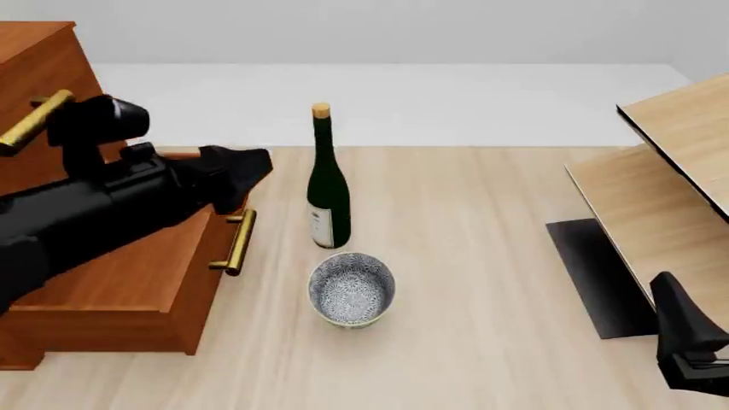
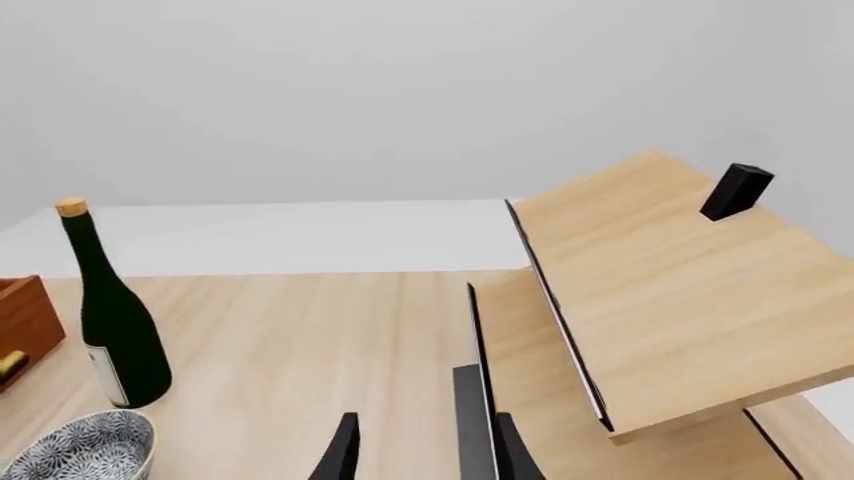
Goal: Close the bottom drawer of the cabinet and open the top drawer.
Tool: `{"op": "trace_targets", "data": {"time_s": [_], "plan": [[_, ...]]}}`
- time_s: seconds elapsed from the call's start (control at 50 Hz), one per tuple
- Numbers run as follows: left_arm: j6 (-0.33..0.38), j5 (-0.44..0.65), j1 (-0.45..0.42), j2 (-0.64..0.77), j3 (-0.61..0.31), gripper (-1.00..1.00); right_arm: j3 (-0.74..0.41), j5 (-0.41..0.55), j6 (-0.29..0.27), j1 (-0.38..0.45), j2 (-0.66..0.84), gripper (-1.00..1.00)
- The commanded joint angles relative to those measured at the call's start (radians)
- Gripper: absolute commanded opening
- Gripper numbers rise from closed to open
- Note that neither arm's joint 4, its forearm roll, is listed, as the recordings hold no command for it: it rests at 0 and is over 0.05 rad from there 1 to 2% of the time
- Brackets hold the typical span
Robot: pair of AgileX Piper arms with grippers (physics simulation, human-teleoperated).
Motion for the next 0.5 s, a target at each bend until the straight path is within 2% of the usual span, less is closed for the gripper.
{"op": "trace_targets", "data": {"time_s": [0.02,0.12,0.14,0.16,0.2,0.42,0.44,0.48,0.5], "plan": [[-0.062,0.063,-0.109,0.127,-0.045,1.0,0.0,0.002,0.003,0.002,-0.002,1.0],[-0.102,0.059,-0.14,0.144,-0.031,1.0,0.0,-0.001,0.003,0.001,0.002,1.0],[-0.057,0.087,-0.116,0.174,-0.051,1.0,0.0,-0.002,0.003,0.001,0.003,1.0],[-0.054,0.087,-0.111,0.175,-0.052,1.0,0.0,-0.002,0.003,0.002,0.003,1.0],[-0.094,0.081,-0.114,0.184,-0.039,1.0,0.0,-0.002,0.003,0.003,0.003,1.0],[-0.128,0.11,-0.136,0.245,-0.037,1.0,0.0,-0.007,0.005,0.003,0.009,1.0],[-0.128,0.119,-0.125,0.266,-0.038,1.0,0.0,-0.007,0.005,0.004,0.008,1.0],[-0.068,0.143,-0.088,0.305,-0.055,1.0,0.0,-0.005,0.005,0.005,0.007,1.0],[-0.064,0.143,-0.089,0.315,-0.054,1.0,0.0,-0.005,0.005,0.005,0.006,1.0]]}}
